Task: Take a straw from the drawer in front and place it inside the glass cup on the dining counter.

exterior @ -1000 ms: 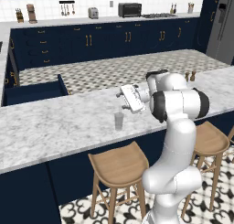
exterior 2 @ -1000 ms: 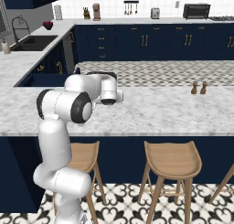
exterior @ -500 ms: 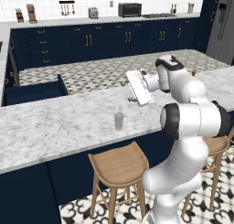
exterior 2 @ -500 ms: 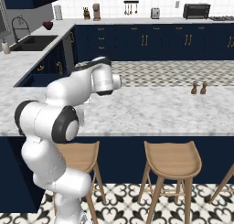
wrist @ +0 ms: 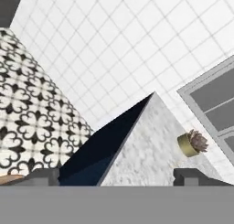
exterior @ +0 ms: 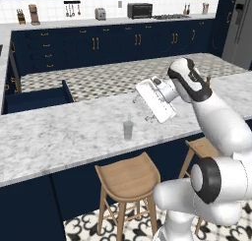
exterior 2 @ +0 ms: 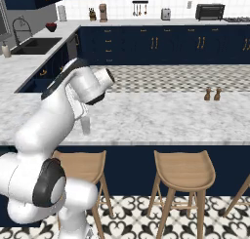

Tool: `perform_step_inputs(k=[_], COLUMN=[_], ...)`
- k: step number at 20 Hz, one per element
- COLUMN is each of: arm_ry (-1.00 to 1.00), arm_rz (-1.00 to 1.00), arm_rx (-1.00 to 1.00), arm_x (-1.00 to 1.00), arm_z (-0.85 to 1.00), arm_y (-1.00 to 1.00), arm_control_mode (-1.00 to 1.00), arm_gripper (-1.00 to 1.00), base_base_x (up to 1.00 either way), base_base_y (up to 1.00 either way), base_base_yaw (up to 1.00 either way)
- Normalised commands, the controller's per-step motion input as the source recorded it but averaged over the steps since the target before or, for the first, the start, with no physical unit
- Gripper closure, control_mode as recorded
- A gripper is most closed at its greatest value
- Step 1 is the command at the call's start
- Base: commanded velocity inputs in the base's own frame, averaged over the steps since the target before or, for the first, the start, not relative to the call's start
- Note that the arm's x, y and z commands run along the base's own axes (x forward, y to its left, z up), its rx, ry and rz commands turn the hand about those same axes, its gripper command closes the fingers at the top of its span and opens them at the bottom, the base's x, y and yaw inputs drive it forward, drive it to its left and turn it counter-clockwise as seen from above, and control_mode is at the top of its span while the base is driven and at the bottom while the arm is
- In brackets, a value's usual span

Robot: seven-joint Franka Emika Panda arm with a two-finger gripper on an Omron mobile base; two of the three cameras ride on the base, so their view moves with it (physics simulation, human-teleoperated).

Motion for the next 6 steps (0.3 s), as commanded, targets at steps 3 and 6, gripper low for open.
perform_step_inputs(k=[3, 6], arm_ry=[-0.24, -0.21], arm_rz=[0.0, 0.0], arm_rx=[-0.43, -0.42], arm_x=[-0.49, -0.29], arm_z=[0.0, -0.01], arm_y=[0.42, 0.4], arm_control_mode=[-1.0, -1.0], arm_gripper=[-1.0, -1.0], base_base_x=[0.0, 0.0], base_base_y=[0.0, 0.0], base_base_yaw=[0.0, 0.0])
